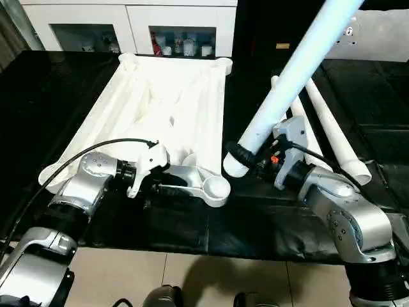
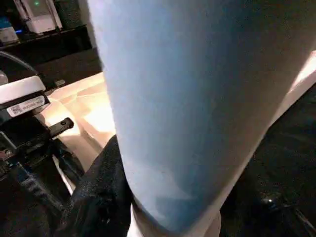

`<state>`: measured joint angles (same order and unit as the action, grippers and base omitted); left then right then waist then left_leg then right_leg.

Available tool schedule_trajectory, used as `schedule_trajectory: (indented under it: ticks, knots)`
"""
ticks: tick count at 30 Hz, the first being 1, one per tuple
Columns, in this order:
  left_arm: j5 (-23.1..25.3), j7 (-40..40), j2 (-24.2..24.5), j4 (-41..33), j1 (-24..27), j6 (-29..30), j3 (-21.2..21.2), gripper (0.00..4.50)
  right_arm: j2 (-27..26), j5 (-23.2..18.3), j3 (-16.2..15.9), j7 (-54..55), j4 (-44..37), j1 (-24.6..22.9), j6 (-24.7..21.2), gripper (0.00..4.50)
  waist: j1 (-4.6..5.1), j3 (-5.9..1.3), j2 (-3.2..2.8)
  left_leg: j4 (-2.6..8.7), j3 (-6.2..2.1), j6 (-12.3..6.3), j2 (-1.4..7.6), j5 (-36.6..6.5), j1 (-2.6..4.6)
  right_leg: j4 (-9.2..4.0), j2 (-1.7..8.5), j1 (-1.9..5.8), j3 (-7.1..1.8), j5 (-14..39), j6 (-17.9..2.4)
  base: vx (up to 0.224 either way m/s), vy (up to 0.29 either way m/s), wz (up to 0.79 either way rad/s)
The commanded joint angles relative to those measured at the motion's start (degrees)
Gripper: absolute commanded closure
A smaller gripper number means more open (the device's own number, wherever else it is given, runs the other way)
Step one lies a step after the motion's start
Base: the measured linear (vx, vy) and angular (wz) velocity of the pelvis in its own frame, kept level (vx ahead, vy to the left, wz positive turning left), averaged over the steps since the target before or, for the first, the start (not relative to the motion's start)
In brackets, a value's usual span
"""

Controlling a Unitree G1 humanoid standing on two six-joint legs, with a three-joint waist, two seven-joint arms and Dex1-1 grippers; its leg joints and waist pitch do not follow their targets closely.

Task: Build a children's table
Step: Rotate table base

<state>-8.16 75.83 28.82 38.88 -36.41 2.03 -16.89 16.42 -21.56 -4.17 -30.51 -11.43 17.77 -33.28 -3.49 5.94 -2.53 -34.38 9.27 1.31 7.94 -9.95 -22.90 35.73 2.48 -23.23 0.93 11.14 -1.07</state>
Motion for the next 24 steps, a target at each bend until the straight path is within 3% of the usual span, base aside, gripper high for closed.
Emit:
schedule_trajectory:
  ticks: [1,10,12,13,15,16,18,21,24]
  knots:
    - [-0.1,0.8,0.1,0.5,-0.7,-0.5,0.7,3.38,0.1,0.7,-0.6,-0.3,-1.6,-0.3,0.6,2.60,-0.15,-4.34,-0.67,4.41,-1.67,0.77,4.83,-13.0,1.89,-4.28,6.08,2.68,-2.76,9.0,-14.5,0.000,0.000,0.00]
    - [-0.3,-2.2,-0.6,1.1,0.0,1.8,2.7,4.00,-0.3,0.5,-0.5,0.3,-0.8,-0.2,0.8,2.60,-0.16,-4.70,-0.78,4.25,-1.64,0.28,4.79,-11.2,1.72,-3.78,5.99,2.93,-2.58,4.0,-15.6,0.000,0.000,0.00]
    - [0.3,-5.5,-1.2,1.3,0.2,1.9,3.7,4.08,-0.3,0.5,-0.3,0.9,-0.2,0.2,0.1,2.60,0.02,-4.62,-0.57,4.22,-1.59,0.28,4.70,-11.9,1.65,-4.00,6.13,3.09,-2.66,5.5,-15.6,0.000,0.000,0.00]
    - [0.1,-6.7,-1.6,0.6,0.4,2.8,4.1,4.20,-0.2,0.4,-0.3,0.7,-0.1,0.4,0.1,2.60,0.18,-4.56,-0.13,4.26,-1.58,0.20,4.68,-11.9,1.57,-4.10,6.10,3.17,-2.63,6.4,-15.5,0.000,0.000,0.00]
    - [-0.8,-7.8,-2.4,-1.1,1.0,4.6,4.8,4.24,-0.3,0.1,-0.2,0.5,0.1,0.6,-0.1,2.60,0.27,-4.55,-0.23,4.11,-1.61,-0.19,4.65,-11.0,1.46,-4.08,6.26,3.22,-2.67,6.7,-15.5,0.000,0.000,0.00]
    - [-1.2,-10.2,-3.5,-3.5,1.9,6.9,5.4,4.32,-0.5,-0.2,-0.4,0.4,0.3,0.9,-0.5,2.60,0.48,-4.61,0.24,4.03,-1.56,-0.53,4.70,-10.1,1.38,-3.98,6.28,3.38,-2.67,6.0,-15.6,0.000,0.000,0.00]
    - [-1.1,-10.9,-3.8,-4.1,2.1,7.2,5.5,4.32,-0.6,-0.3,-0.4,0.5,0.3,0.9,-0.6,2.60,0.72,-4.62,0.03,3.87,-1.48,-1.33,4.51,-9.2,1.29,-4.12,6.13,3.32,-2.62,5.9,-15.5,0.000,0.000,0.00]
    - [1.5,-15.8,-5.0,-7.0,3.8,7.7,4.4,4.46,-1.8,0.5,-0.6,2.2,1.7,1.5,-1.0,2.60,1.01,-4.69,0.04,3.82,-1.52,-2.07,4.63,-8.1,1.25,-4.12,5.96,3.26,-2.55,5.3,-15.4,0.000,0.000,0.00]
    - [4.2,-20.1,-6.2,-9.5,5.6,6.7,3.2,4.50,-2.8,3.0,-0.6,4.8,3.9,2.1,1.8,2.60,0.92,-4.79,-0.05,3.77,-1.44,-1.91,4.66,-8.5,1.36,-4.23,5.84,3.20,-2.52,6.2,-15.2,0.000,0.000,0.00]
